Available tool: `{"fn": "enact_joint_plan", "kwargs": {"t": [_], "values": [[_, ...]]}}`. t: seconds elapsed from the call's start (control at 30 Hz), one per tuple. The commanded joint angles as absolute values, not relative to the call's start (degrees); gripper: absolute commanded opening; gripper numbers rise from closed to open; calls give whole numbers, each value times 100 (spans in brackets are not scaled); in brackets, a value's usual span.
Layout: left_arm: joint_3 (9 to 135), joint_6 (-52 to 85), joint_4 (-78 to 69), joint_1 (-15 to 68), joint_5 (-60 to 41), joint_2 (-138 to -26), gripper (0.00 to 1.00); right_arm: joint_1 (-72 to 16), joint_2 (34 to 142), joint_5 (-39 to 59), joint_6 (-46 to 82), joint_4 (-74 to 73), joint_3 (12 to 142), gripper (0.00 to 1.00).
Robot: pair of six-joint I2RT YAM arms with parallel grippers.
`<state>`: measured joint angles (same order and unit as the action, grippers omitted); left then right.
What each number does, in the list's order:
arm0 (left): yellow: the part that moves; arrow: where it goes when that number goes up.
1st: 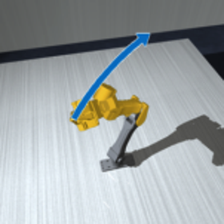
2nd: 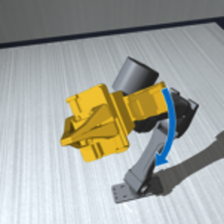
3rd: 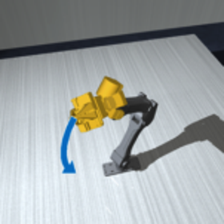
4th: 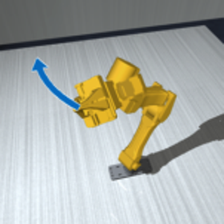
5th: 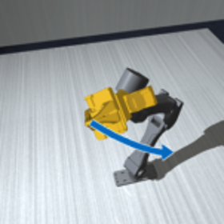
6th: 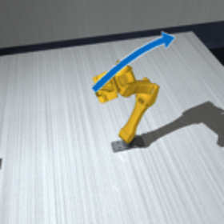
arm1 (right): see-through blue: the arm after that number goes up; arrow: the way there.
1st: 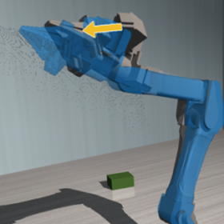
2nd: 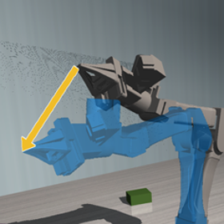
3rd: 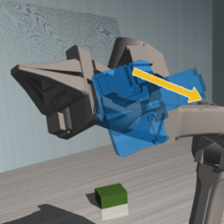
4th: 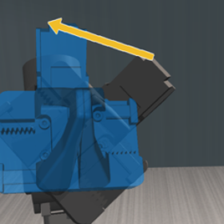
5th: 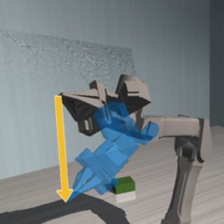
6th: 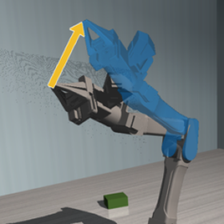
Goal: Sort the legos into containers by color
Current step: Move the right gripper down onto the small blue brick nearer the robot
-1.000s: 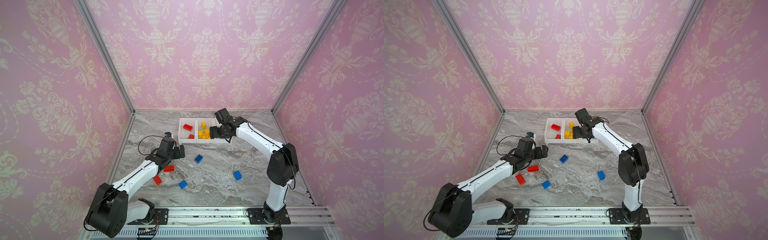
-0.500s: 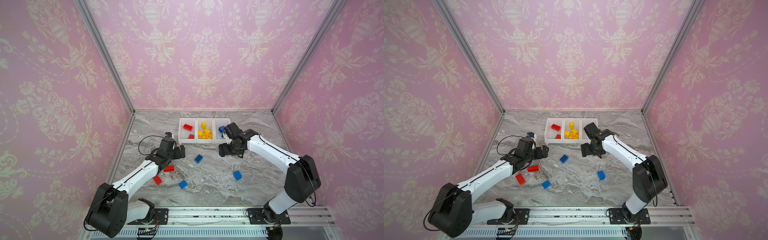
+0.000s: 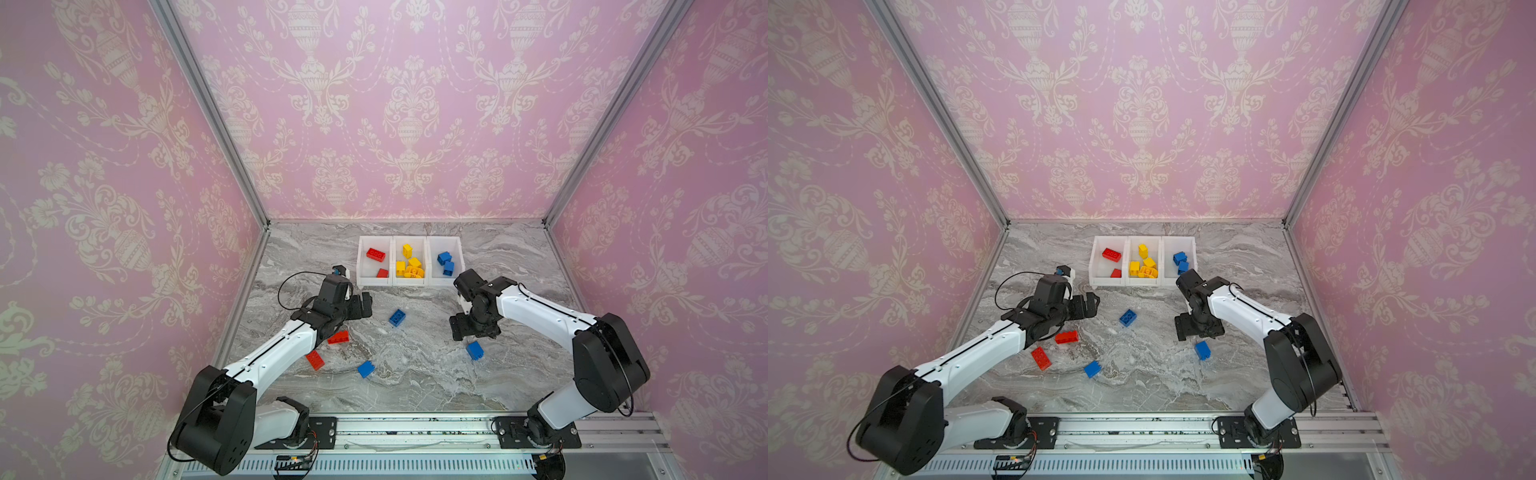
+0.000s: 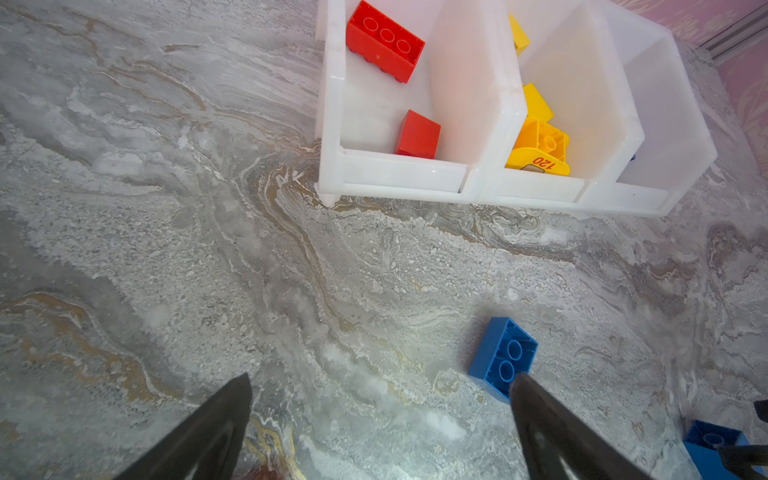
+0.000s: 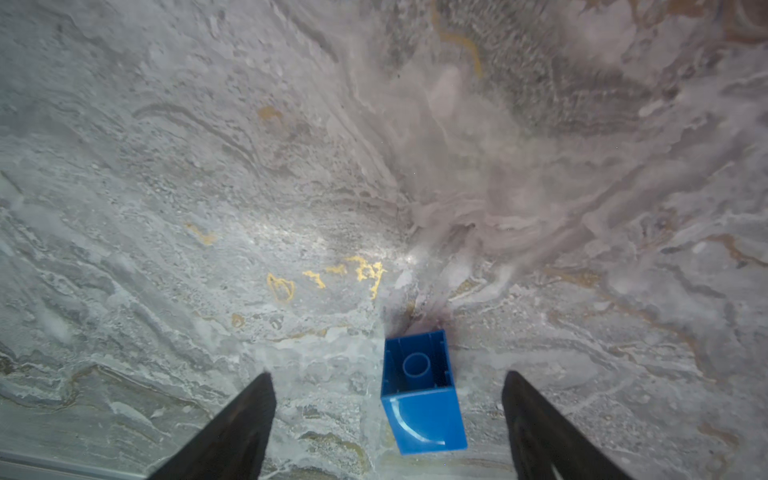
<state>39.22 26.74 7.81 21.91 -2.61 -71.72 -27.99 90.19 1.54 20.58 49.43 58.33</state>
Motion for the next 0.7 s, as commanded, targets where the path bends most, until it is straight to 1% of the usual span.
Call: {"fn": "enact_joint_plan", "kwargs": {"t": [0.0,0.23,0.47,0.5,0.67], "values": [[4034,2746,978,2154,-378,-7135,99,-2781,8890,3,2210,5025,5615,86],[4079,2762,941,2155,-408,-7207,99,-2785,8901,-13,2276,4779,5290,83],[4105,2760,948,2160,-403,-7233,99,-2779,8782,-78,2326,4360,4946,70],[4105,2760,946,2162,-404,-7236,99,-2783,8758,-117,2321,4289,4885,65],[4096,2773,942,2162,-398,-7186,99,-2795,8634,-240,2321,4060,4623,59]]}}
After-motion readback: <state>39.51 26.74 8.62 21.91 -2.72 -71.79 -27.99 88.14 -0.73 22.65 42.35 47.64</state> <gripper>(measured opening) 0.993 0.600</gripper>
